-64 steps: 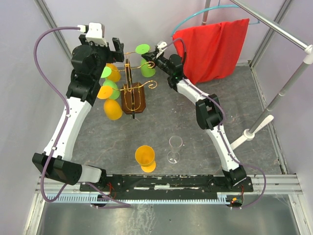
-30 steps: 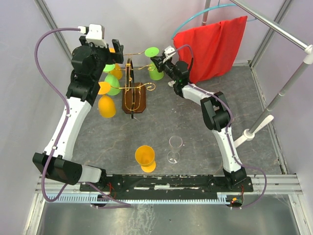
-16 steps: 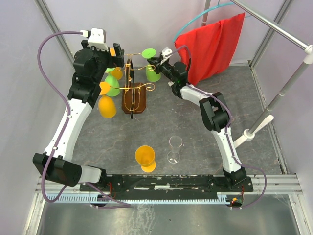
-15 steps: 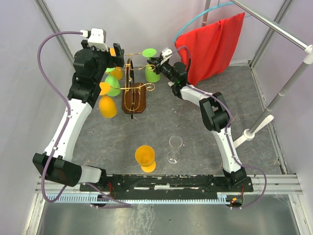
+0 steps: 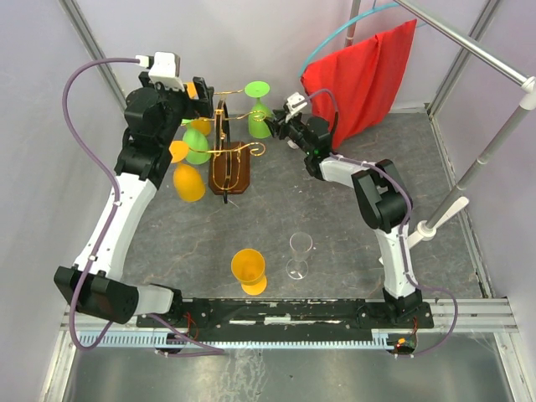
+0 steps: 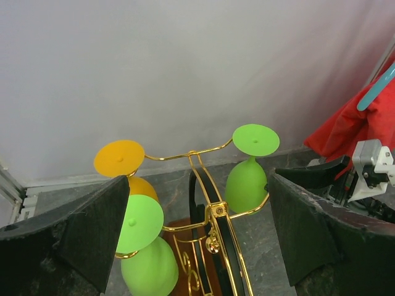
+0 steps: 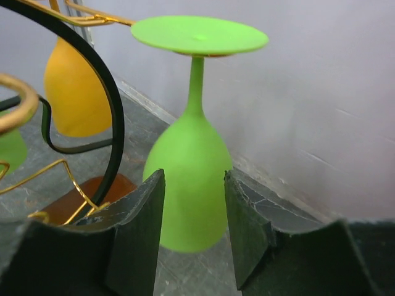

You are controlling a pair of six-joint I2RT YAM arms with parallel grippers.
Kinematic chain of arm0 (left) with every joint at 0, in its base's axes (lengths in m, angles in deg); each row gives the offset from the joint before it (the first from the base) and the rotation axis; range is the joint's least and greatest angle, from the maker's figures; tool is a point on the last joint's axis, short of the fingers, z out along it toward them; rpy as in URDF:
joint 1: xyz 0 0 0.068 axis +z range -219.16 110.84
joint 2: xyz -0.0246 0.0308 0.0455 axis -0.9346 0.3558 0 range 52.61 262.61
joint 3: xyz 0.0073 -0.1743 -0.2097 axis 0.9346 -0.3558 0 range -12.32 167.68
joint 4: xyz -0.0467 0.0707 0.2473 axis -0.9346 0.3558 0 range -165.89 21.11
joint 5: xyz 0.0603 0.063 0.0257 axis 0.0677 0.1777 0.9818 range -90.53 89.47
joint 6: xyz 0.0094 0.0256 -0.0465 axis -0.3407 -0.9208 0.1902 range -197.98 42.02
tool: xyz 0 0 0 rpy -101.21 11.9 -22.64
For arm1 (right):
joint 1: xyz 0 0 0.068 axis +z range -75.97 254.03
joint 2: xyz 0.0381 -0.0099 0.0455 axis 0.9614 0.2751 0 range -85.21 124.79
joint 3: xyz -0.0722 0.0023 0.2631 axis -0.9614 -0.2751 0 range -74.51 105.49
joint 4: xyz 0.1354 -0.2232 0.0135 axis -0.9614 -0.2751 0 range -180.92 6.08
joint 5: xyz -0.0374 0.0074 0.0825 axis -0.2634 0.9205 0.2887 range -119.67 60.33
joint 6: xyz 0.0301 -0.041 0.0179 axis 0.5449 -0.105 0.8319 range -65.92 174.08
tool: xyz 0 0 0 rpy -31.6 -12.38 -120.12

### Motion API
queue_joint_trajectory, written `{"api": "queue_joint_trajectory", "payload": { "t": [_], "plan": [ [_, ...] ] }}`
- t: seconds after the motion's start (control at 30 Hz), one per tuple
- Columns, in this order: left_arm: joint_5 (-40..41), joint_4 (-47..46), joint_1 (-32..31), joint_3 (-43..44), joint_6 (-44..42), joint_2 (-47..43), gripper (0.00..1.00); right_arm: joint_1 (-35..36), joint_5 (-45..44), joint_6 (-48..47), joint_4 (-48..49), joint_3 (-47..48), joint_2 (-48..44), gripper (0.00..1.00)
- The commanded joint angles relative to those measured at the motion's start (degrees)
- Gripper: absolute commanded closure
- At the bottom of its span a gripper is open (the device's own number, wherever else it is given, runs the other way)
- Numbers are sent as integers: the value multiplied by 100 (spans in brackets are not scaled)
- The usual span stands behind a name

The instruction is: Place the wine glass upside down on the wine glass rack

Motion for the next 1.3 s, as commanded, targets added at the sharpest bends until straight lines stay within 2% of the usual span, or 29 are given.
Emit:
{"api": "queue_joint_trajectory", "payload": {
  "t": [0.0, 0.13, 0.2, 0.3, 0.37, 0.47, 0.53, 0.67, 0.77, 0.87, 1.07, 1.27],
  "plan": [
    [-263, -245, 37, -51, 107, -282, 1, -64, -235, -192, 384, -574, -750, 49],
    [-1117, -102, 31, -93, -144, -351, 1, -96, -565, -289, 227, -1294, -1314, 48],
    [-1573, -45, 29, -124, -179, -360, 1, -96, -945, -301, -201, -1619, -1698, 48],
    [-2293, 5, 1, -212, -273, -353, 1, -96, -1816, -118, -1472, -1822, -2389, 48],
    [-2663, 93, -110, -249, -408, -337, 1, -106, -2427, 17, -2838, -1610, -2775, 45],
    [-2615, 555, -690, -150, -1115, -216, 1, -145, -3316, 355, -4797, -1049, -3132, 40],
    [-2532, 957, -1127, 7, -1545, -61, 1, -221, -3485, 638, -5708, -843, -3298, 37],
    [-2730, 1506, -1587, 276, -1786, 220, 1, -399, -3479, 1052, -6745, -716, -3593, 30],
    [-2643, 2273, -1854, 607, -1997, 395, 1, -525, -3582, 1276, -7506, -556, -3734, 24],
    [-2528, 3106, -1982, 902, -2063, 509, 1, -646, -3675, 1425, -7951, -572, -3916, 18],
    [-2529, 4202, -2383, 807, -1930, 369, 1, -868, -3679, 1662, -8198, -1006, -4263, 17],
    [-2450, 4355, -3053, 416, -1502, 226, 2, -918, -3437, 1780, -8152, -1222, -4295, 19]
  ]
}}
